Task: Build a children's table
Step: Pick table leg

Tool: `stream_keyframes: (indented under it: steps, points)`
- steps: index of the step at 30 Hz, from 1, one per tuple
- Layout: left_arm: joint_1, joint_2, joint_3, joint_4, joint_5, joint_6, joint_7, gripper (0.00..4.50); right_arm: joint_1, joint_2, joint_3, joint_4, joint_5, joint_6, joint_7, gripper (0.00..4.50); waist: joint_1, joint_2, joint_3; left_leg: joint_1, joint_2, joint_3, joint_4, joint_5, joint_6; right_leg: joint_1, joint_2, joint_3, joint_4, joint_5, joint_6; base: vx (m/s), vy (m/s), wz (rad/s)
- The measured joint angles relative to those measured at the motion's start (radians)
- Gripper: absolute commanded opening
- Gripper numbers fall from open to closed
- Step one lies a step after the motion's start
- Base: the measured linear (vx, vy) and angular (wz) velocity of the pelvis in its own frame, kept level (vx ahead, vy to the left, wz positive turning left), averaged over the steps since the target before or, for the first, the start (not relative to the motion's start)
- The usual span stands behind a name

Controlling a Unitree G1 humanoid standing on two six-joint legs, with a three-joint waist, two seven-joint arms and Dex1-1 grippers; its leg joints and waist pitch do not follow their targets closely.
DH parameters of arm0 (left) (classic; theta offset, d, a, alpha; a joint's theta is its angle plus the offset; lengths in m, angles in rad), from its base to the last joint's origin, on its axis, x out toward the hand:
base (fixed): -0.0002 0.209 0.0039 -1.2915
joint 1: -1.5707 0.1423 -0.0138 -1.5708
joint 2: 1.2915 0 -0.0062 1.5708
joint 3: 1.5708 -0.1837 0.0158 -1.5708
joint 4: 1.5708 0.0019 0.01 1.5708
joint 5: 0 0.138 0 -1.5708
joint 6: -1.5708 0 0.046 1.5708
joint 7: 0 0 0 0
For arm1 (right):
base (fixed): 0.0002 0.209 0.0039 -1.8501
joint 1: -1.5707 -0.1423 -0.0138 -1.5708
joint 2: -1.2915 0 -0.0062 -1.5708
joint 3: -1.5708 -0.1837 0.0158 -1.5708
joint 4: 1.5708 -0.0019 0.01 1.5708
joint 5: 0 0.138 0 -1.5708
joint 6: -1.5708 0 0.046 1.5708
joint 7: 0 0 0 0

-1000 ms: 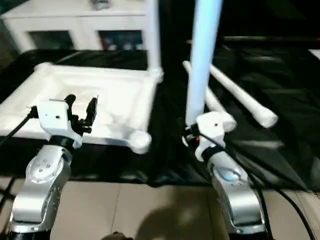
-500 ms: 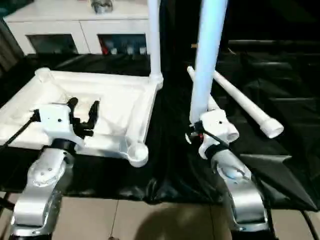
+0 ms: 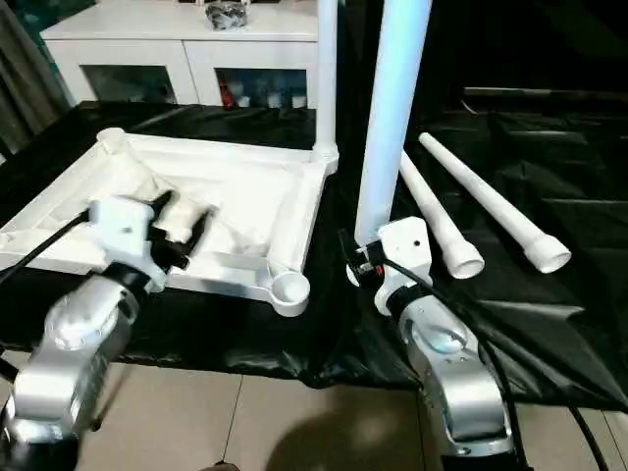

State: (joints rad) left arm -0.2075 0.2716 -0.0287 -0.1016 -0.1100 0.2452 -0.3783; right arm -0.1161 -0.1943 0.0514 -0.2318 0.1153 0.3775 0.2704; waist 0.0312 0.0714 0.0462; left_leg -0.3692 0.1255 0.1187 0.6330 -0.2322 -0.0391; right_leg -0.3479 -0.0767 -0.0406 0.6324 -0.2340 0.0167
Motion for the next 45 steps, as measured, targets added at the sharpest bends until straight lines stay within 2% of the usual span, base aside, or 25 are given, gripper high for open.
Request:
stream_keyframes:
  steps: [1,6,8,9,12,14,15,18,19,20,22,23,24,26,27,30,33,35,38,42,45]
  points:
    - [-0.006,0.015,-0.006,0.016,-0.003,-0.003,-0.026,3.63,-0.002,-0.006,-0.002,0.001,0.0,0.0,0.002,1.9,0.0,0.0,0.0,0.0,0.001,0.001,0.0,0.0,0.0,0.0,0.0,0.0,0.0,0.0,0.0,0.0,0.0,0.0]
    - [-0.128,0.188,-0.13,0.253,0.01,-0.12,-0.416,4.08,-0.045,-0.052,-0.024,0.03,0.043,0.008,0.078,1.9,0.001,0.0,0.0,0.0,0.005,0.007,-0.011,0.015,0.001,-0.005,0.002,0.0,-0.001,0.0,0.0,0.0,0.0,0.0]
    - [-0.146,0.199,-0.145,0.291,0.023,-0.147,-0.472,4.08,-0.049,-0.053,-0.03,0.031,0.052,0.009,0.088,1.9,0.001,0.001,-0.001,-0.002,0.005,0.009,-0.013,0.016,0.002,-0.009,0.002,0.001,-0.002,0.0,-0.001,0.0,0.0,0.0]
    - [-0.19,0.202,-0.175,0.358,0.039,-0.17,-0.522,4.08,-0.051,-0.055,-0.037,0.042,0.055,0.009,0.091,1.9,0.005,0.001,-0.001,-0.005,0.006,0.009,-0.013,0.02,0.004,-0.011,0.002,0.0,-0.001,-0.001,-0.002,0.0,0.0,0.0]
    - [-0.252,0.207,-0.192,0.439,0.046,-0.187,-0.594,4.15,-0.052,-0.056,-0.043,0.044,0.068,0.009,0.1,1.9,0.006,0.003,-0.002,-0.016,0.007,0.012,-0.013,0.027,0.013,-0.022,0.001,-0.001,-0.001,0.0,-0.002,0.0,0.0,0.0]
    - [-0.318,0.21,-0.211,0.521,0.046,-0.191,-0.661,4.15,-0.051,-0.055,-0.052,0.044,0.076,0.013,0.098,1.9,0.008,0.005,-0.001,-0.017,0.007,0.013,-0.013,0.028,0.014,-0.023,0.0,-0.001,-0.001,0.0,-0.002,0.0,0.0,0.0]
    - [-0.34,0.213,-0.213,0.543,0.046,-0.199,-0.688,3.83,-0.049,-0.055,-0.054,0.043,0.081,0.015,0.098,1.89,0.007,0.008,-0.002,-0.017,0.007,0.014,-0.013,0.028,0.014,-0.023,0.0,0.0,-0.001,0.0,-0.003,0.0,0.0,0.0]
    - [-0.375,0.217,-0.223,0.586,0.043,-0.211,-0.746,3.75,-0.044,-0.055,-0.065,0.038,0.088,0.025,0.097,1.89,0.006,0.014,-0.003,-0.016,0.007,0.014,-0.013,0.025,0.009,-0.022,0.0,-0.001,-0.001,0.001,-0.003,0.0,0.0,0.0]
    - [-0.382,0.219,-0.224,0.6,0.043,-0.211,-0.763,3.49,-0.043,-0.055,-0.067,0.038,0.088,0.027,0.097,1.89,0.004,0.018,-0.002,-0.016,0.007,0.015,-0.013,0.025,0.009,-0.022,0.0,0.0,-0.001,0.001,-0.004,0.0,0.0,0.0]
    - [-0.387,0.217,-0.224,0.613,0.039,-0.215,-0.775,3.49,-0.038,-0.056,-0.07,0.035,0.088,0.03,0.096,1.89,0.003,0.025,-0.001,-0.015,0.008,0.015,-0.012,0.025,0.008,-0.021,0.0,-0.001,-0.001,0.002,-0.004,0.0,0.0,0.0]
    - [-0.394,0.215,-0.218,0.658,0.036,-0.241,-0.762,3.49,-0.013,-0.053,-0.075,0.001,0.088,0.034,0.084,1.89,0.001,0.047,0.0,-0.015,0.009,0.017,-0.012,0.025,0.008,-0.02,-0.001,-0.001,-0.002,0.002,-0.005,0.0,0.0,0.0]
    - [-0.389,0.203,-0.196,0.665,0.028,-0.234,-0.72,3.49,0.008,-0.048,-0.075,-0.014,0.087,0.034,0.072,1.89,0.001,0.055,-0.003,-0.015,0.009,0.019,-0.013,0.025,0.008,-0.02,-0.001,-0.001,-0.001,0.002,-0.005,0.0,0.0,0.0]
    - [-0.378,0.173,-0.137,0.659,-0.001,-0.229,-0.651,3.49,0.033,-0.036,-0.077,-0.03,0.084,0.034,0.056,1.89,0.002,0.058,-0.003,-0.015,0.01,0.02,-0.013,0.025,0.009,-0.02,-0.001,-0.002,-0.001,0.002,-0.005,0.0,0.0,0.0]
    - [-0.337,0.125,-0.038,0.593,-0.069,-0.212,-0.545,3.49,0.055,-0.014,-0.076,-0.044,0.082,0.034,0.029,1.89,0.001,0.059,-0.004,-0.015,0.014,0.023,-0.013,0.025,0.009,-0.021,-0.001,-0.005,-0.001,0.002,-0.005,0.0,0.0,0.0]
    - [-0.323,0.111,-0.011,0.563,-0.096,-0.196,-0.508,3.49,0.06,-0.011,-0.075,-0.049,0.081,0.035,0.017,1.89,-0.001,0.057,-0.003,-0.015,0.015,0.024,-0.013,0.026,0.009,-0.021,0.0,-0.005,-0.001,0.002,-0.005,0.0,0.0,0.0]
    - [-0.16,0.052,0.11,0.329,-0.167,-0.106,-0.368,3.49,0.088,0.022,-0.064,-0.076,0.062,0.036,-0.027,1.89,-0.012,0.053,-0.004,-0.015,0.017,0.027,-0.015,0.026,0.01,-0.02,0.001,-0.003,-0.001,0.001,-0.006,0.0,0.0,0.0]
    - [-0.047,-0.012,0.154,0.204,-0.167,-0.098,-0.236,3.49,0.089,0.034,-0.051,-0.075,0.036,0.043,-0.054,1.89,-0.008,0.039,-0.002,-0.017,0.02,0.03,-0.015,0.027,0.01,-0.024,0.001,-0.006,-0.001,0.001,-0.006,0.0,0.0,0.0]
    - [0.007,-0.068,0.185,0.13,-0.128,-0.111,-0.122,3.49,0.089,0.034,-0.032,-0.073,0.019,0.043,-0.06,1.89,-0.003,0.031,0.0,-0.017,0.02,0.031,-0.015,0.027,0.01,-0.023,0.0,-0.005,-0.001,0.001,-0.006,0.0,0.0,0.0]
    - [0.058,-0.108,0.205,0.053,-0.078,-0.122,-0.011,3.49,0.088,0.037,0.003,-0.07,0.003,0.041,-0.063,1.89,0.004,0.018,0.001,-0.018,0.021,0.033,-0.015,0.026,0.01,-0.023,0.0,-0.004,-0.002,0.001,-0.006,0.0,0.0,0.0]
    - [0.149,-0.137,0.182,-0.126,-0.04,-0.055,0.081,3.49,0.087,0.025,0.013,-0.068,-0.012,0.007,-0.051,1.89,0.008,-0.007,0.0,-0.017,0.022,0.035,-0.015,0.026,0.01,-0.023,0.0,-0.004,-0.003,-0.001,-0.004,0.0,0.0,0.0]
    - [0.163,-0.142,0.166,-0.16,-0.024,-0.032,0.103,3.49,0.086,0.028,0.015,-0.063,-0.012,0.004,-0.048,1.89,0.005,-0.016,0.004,-0.007,0.021,0.036,-0.021,0.025,0.009,-0.014,0.0,-0.003,-0.01,-0.007,0.006,0.0,0.0,0.0]
